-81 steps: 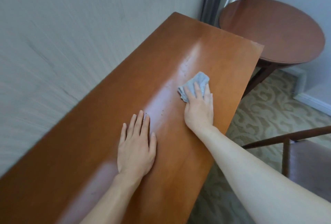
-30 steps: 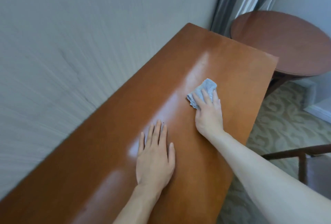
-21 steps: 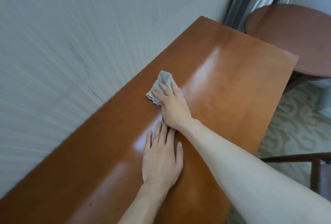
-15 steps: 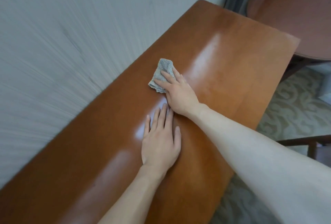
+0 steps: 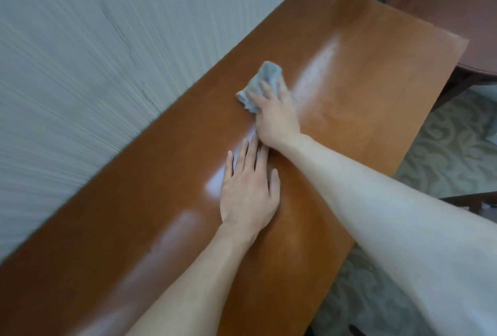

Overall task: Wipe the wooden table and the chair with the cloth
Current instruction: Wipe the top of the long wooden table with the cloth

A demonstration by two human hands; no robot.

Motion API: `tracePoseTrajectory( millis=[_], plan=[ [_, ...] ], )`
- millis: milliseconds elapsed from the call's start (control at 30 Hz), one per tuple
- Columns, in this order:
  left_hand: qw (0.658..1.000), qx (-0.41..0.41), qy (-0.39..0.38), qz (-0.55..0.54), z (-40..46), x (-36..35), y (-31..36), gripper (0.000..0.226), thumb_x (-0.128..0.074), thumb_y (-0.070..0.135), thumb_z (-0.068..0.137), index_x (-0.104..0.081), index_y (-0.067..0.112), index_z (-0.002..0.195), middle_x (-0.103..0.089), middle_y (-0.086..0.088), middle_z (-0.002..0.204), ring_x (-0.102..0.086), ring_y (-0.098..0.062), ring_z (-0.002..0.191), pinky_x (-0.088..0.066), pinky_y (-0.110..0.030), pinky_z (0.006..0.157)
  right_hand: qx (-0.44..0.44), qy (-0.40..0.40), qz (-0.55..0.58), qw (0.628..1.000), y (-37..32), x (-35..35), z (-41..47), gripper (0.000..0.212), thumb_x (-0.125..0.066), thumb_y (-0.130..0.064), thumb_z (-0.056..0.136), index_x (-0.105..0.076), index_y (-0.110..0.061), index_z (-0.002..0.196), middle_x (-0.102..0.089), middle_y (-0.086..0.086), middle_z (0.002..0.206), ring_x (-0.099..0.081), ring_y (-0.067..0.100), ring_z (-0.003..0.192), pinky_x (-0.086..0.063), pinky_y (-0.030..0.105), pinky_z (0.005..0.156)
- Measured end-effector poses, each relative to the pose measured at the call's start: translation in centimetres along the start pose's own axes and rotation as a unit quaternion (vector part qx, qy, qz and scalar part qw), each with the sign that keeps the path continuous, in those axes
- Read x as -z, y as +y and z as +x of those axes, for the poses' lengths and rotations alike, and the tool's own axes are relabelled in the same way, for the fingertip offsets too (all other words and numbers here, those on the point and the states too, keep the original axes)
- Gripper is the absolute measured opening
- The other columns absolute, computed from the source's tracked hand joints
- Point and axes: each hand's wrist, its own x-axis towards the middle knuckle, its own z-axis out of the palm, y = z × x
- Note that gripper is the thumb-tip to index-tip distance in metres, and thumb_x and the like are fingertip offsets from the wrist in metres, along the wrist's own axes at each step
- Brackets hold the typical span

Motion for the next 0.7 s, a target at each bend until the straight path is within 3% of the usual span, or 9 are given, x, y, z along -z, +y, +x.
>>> tracePoseTrajectory(
  millis=[100, 167, 267, 400, 533, 700],
  plan=[
    [1.0, -0.003, 0.004, 0.011, -0.1, 0.1, -0.1, 0.058, -0.036, 0.039, 0.101, -0.045, 0.012, 0.151, -0.052, -0.01, 0.153, -0.035, -0.024, 0.15, -0.019, -0.049, 0.126, 0.105, -0.055, 0.025, 0.993, -3.9, -1.3, 0.3, 0.062, -0.043, -0.01, 0.097, -0.039, -0.034, 0.154, -0.02, -0.001, 0.169, 0.004, 0.032, 0.157, 0.0, 0.049, 0.125],
    [1.0, -0.01, 0.001, 0.019, -0.1, 0.1, -0.2, 0.06, -0.037, 0.039, 0.101, -0.042, 0.013, 0.154, -0.053, -0.009, 0.151, -0.038, -0.024, 0.148, -0.02, -0.049, 0.125, 0.155, -0.079, 0.028, 0.984, -5.2, -2.0, 0.4, 0.062, -0.04, -0.008, 0.099, -0.038, -0.034, 0.155, -0.019, -0.002, 0.169, 0.006, 0.029, 0.157, 0.002, 0.046, 0.126],
    [1.0, -0.004, 0.004, 0.012, 0.0, 0.2, -0.2, 0.056, -0.036, 0.039, 0.102, -0.045, 0.014, 0.151, -0.053, -0.007, 0.15, -0.036, -0.023, 0.148, -0.019, -0.048, 0.126, 0.166, -0.075, 0.01, 0.983, -4.3, -1.6, 0.6, 0.062, -0.039, -0.009, 0.1, -0.036, -0.036, 0.155, -0.017, -0.003, 0.169, 0.005, 0.027, 0.157, 0.0, 0.045, 0.127],
    [1.0, 0.002, 0.0, 0.003, 0.0, 0.0, 0.0, 0.06, -0.034, 0.04, 0.102, -0.038, 0.017, 0.157, -0.031, -0.001, 0.167, -0.019, -0.019, 0.157, -0.018, -0.048, 0.127, 0.026, -0.015, -0.026, 0.999, 1.9, 0.9, 1.3, 0.063, -0.041, -0.017, 0.098, -0.03, -0.034, 0.158, -0.015, 0.002, 0.17, -0.001, 0.036, 0.156, -0.007, 0.053, 0.126],
    [1.0, 0.004, -0.01, 0.006, -0.1, 0.0, -0.1, 0.061, -0.031, 0.042, 0.103, -0.033, 0.018, 0.16, -0.024, 0.001, 0.169, -0.014, -0.016, 0.158, -0.015, -0.047, 0.128, -0.119, 0.063, -0.064, 0.989, 9.8, 3.1, -1.5, 0.056, -0.038, -0.022, 0.103, -0.029, -0.029, 0.158, -0.018, 0.006, 0.169, -0.006, 0.04, 0.155, -0.012, 0.053, 0.125],
    [0.999, 0.003, -0.032, 0.004, -0.2, 0.5, -0.1, 0.062, -0.029, 0.043, 0.104, -0.029, 0.019, 0.161, -0.019, 0.002, 0.171, -0.009, -0.015, 0.158, -0.01, -0.045, 0.129, -0.167, 0.093, -0.074, 0.979, 14.5, 4.2, -8.5, 0.052, -0.036, -0.017, 0.105, -0.032, -0.024, 0.157, -0.022, 0.01, 0.167, -0.007, 0.042, 0.154, -0.015, 0.055, 0.124]
  ],
)
